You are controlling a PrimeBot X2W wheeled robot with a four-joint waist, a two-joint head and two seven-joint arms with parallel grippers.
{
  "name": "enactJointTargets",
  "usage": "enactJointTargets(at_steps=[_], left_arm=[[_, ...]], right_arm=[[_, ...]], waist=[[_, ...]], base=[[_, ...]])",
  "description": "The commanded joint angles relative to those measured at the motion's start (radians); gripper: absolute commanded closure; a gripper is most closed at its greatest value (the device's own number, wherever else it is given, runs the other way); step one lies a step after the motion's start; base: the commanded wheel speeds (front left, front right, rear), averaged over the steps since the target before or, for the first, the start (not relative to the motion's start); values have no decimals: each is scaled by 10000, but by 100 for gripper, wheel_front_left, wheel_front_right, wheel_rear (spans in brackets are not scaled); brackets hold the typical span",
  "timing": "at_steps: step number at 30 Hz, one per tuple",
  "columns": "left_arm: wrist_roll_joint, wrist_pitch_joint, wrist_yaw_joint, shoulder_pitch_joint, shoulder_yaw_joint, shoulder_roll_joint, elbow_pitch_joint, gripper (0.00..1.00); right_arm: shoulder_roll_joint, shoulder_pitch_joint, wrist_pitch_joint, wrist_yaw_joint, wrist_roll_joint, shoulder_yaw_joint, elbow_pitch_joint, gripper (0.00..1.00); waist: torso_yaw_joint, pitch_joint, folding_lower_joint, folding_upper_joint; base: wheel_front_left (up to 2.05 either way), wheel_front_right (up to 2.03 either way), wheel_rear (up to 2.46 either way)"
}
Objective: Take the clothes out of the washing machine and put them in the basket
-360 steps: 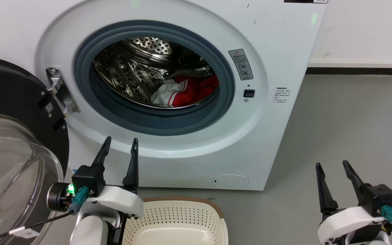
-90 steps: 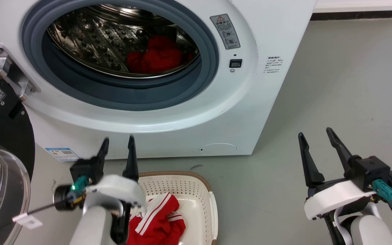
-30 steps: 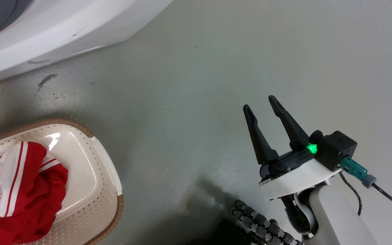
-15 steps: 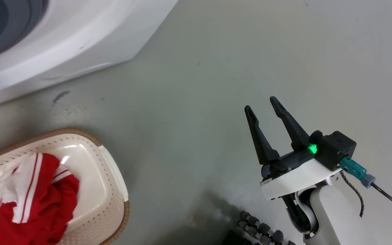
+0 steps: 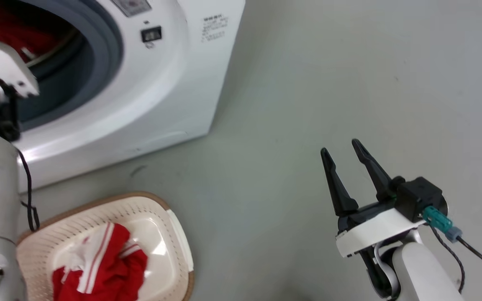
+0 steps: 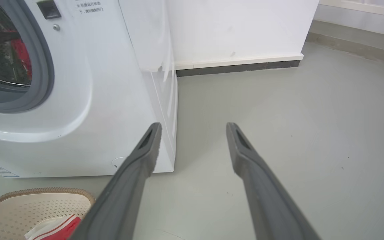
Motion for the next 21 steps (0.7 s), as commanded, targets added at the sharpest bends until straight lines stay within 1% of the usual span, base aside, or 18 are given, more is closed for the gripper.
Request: enactJointTargets(at_steps=[1, 6, 8, 9, 11, 15, 18, 21], left_arm=[[-77, -389, -147, 267, -61, -196, 229, 100], [-119, -1314, -431, 720, -260, -641, 743, 100], [-145, -1552, -489, 893, -326, -806, 834, 100], [-157, -1657, -450, 1024, -350, -979, 812, 100], [-163, -1737, -442, 1127, -384, -1088, 758, 100], [-171, -1936, -490, 1605, -444, -1352, 392, 100], [-184, -1978, -556, 2005, -500, -1559, -164, 100], [-165, -2007, -662, 2492, -556, -1617, -907, 100]], right_arm=[[-19, 265, 66, -7, -119, -151, 58, 0], [-20, 631, 296, -7, -336, -421, 17, 0], [-19, 773, 418, -7, -404, -529, -64, 0], [-19, 870, 471, -7, -428, -612, -93, 0], [-19, 958, 522, -7, -463, -670, -134, 0], [-16, 1347, 768, -7, -569, -889, -305, 0], [-17, 1631, 944, -7, -642, -1037, -471, 0], [-16, 1843, 1084, -7, -730, -1122, -652, 0]], waist=[[710, -1181, 0, 0], [1105, -2096, 0, 0], [1242, -2428, 0, 0], [1331, -2601, 0, 0], [1407, -2755, 0, 0], [1690, -3350, 0, 0], [1891, -3691, 0, 0], [2069, -3981, 0, 0]], base=[[0, 0, 0], [0, 0, 0], [0, 0, 0], [0, 0, 0], [0, 0, 0], [0, 0, 0], [0, 0, 0], [0, 0, 0]])
